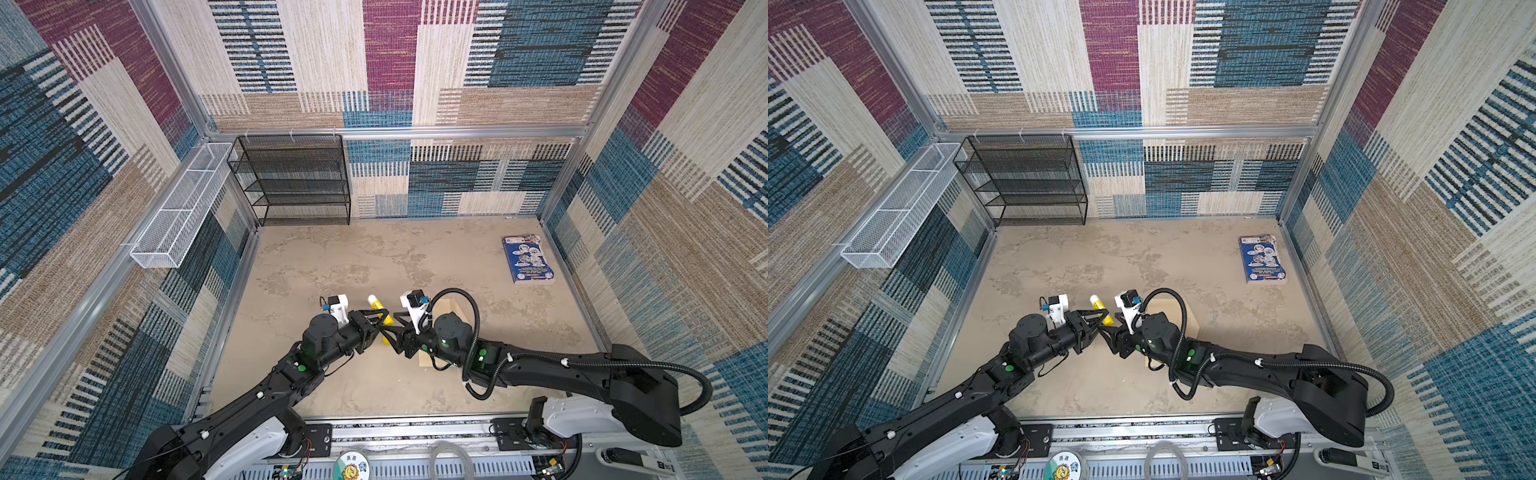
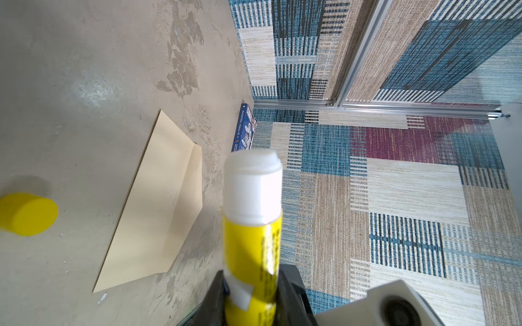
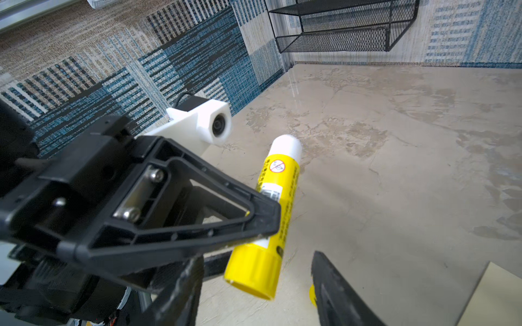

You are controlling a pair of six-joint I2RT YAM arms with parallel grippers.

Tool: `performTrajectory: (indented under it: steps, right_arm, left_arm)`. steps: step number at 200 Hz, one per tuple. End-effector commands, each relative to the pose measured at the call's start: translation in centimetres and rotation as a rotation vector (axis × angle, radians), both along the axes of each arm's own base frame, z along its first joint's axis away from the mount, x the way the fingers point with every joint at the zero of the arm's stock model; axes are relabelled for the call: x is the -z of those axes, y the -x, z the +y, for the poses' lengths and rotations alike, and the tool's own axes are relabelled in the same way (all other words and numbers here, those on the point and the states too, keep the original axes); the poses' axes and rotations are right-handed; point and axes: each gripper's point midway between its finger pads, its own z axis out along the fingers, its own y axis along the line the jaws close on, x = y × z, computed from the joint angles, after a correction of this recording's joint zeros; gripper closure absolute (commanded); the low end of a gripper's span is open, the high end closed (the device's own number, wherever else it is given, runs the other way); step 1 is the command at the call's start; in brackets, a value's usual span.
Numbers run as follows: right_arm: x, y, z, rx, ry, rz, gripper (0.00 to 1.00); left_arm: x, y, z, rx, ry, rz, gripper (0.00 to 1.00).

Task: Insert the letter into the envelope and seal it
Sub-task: 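Grasp the glue stick body with the right gripper from the left gripper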

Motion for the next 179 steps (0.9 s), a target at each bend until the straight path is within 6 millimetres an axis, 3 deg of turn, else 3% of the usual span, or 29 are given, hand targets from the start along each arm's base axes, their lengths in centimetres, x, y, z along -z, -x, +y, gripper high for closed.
performTrajectory:
  steps: [1,68,107,133,164,179]
  right_arm:
    - [-0.6,-0.8,0.0,0.036,-0.031,-0.003,0.41]
    - [-0.7,-1.6,0.5,0.039,-0.068,0.02,0.62]
    - [-0.7,-1.3,0.9,0.018,-0.07,0.04,0.82]
    - [-0.7,-1.0,0.4,0.022,-0.074,0.053,0.92]
    - [-0.4,-0.5,-0.3,0.019,-0.065,0.064,0.95]
    - [-0.1,-0.2,-0.6,0.015,-0.058,0.069,0.96]
  left_arm:
    - [-0.9,-0.1,-0.1,-0.003,0.024,-0.024,1.0]
    - [-0.8,0.4,-0.6,0.013,0.023,-0.034,1.0]
    - [-0.2,0.4,-0.9,0.019,0.034,-0.026,0.99]
    - [0.4,0.4,-0.7,0.008,0.024,-0.013,0.75]
    - [0.9,0.1,0.2,-0.041,0.015,-0.008,0.44]
    - [1.1,-0.2,1.0,-0.068,0.001,-0.003,0.37]
